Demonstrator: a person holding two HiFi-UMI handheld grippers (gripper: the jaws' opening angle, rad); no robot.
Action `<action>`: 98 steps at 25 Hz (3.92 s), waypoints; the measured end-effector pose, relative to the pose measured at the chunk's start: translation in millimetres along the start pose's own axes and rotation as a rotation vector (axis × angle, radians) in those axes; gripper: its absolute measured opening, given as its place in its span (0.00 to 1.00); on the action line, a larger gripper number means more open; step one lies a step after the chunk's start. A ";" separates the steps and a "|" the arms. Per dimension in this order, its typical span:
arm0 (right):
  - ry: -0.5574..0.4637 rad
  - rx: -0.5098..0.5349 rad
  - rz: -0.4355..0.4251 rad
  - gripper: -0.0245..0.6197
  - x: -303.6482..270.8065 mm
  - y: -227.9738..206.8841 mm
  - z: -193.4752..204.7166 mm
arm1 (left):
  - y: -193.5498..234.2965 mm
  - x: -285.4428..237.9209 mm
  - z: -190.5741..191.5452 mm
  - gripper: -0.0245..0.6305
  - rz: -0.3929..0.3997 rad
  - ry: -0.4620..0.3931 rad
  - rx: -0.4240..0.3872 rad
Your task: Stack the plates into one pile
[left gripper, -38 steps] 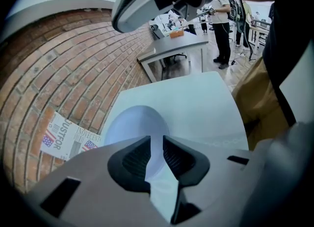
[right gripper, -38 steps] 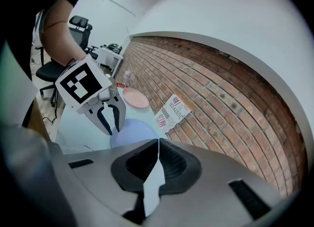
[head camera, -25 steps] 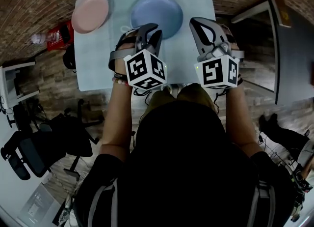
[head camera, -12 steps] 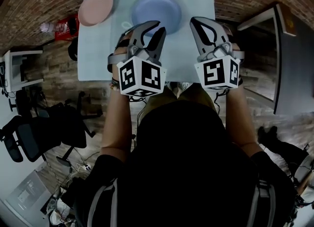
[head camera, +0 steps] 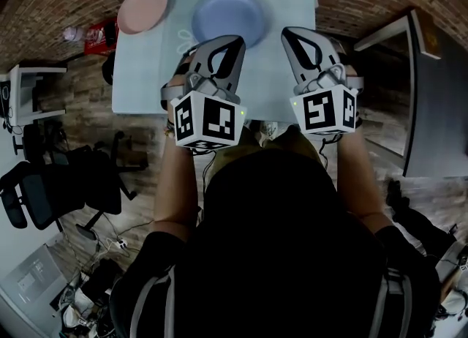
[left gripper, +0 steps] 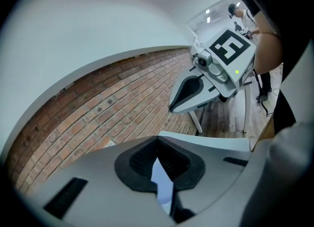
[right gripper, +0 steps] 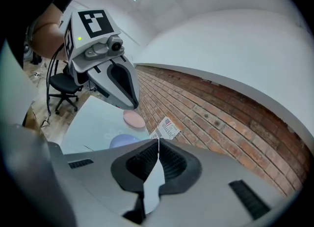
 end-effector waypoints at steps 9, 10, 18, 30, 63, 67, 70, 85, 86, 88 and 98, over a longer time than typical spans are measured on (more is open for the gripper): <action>-0.026 0.005 -0.019 0.10 0.6 -7.7 2.8 | -1.6 -1.2 -1.8 0.07 -0.042 0.050 -0.013; -0.027 0.005 -0.022 0.10 0.3 -8.2 4.8 | -1.6 -1.8 -4.1 0.07 -0.045 0.046 -0.014; -0.029 0.005 -0.042 0.10 -3.9 -8.4 11.7 | -6.5 -16.8 5.0 0.07 0.001 0.125 -0.041; 0.029 -0.017 -0.038 0.10 -0.3 -13.6 38.7 | -48.5 -110.8 94.1 0.24 0.168 0.355 -0.125; 0.184 -0.027 0.009 0.10 19.3 -19.9 87.7 | -60.5 -216.9 219.8 0.16 0.269 0.633 -0.193; 0.170 -0.044 0.015 0.10 19.9 -22.6 84.2 | -52.4 -211.6 203.0 0.14 0.249 0.601 -0.183; 0.148 -0.039 0.019 0.10 18.6 -25.6 78.3 | -41.4 -204.4 186.7 0.12 0.226 0.574 -0.168; 0.002 -0.008 0.035 0.10 25.2 -34.5 26.0 | -17.7 -101.9 68.3 0.14 0.165 0.451 -0.321; -0.008 -0.004 0.035 0.10 26.3 -34.4 23.0 | -17.0 -93.7 59.7 0.14 0.157 0.441 -0.336; -0.026 0.001 0.036 0.10 27.6 -34.1 17.6 | -15.0 -77.3 45.3 0.14 0.144 0.423 -0.357; -0.083 0.009 0.010 0.10 36.2 -27.4 7.2 | -16.9 -21.2 2.6 0.14 0.054 0.389 -0.419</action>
Point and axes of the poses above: the fingertips, and each gripper's own axes: x backward along the fingers, y to its left, z out of its underside, the point moved 6 cm from there along x, backward along the fingers, and after that the axes turned 11 degrees about z, right-handed, at the moved point
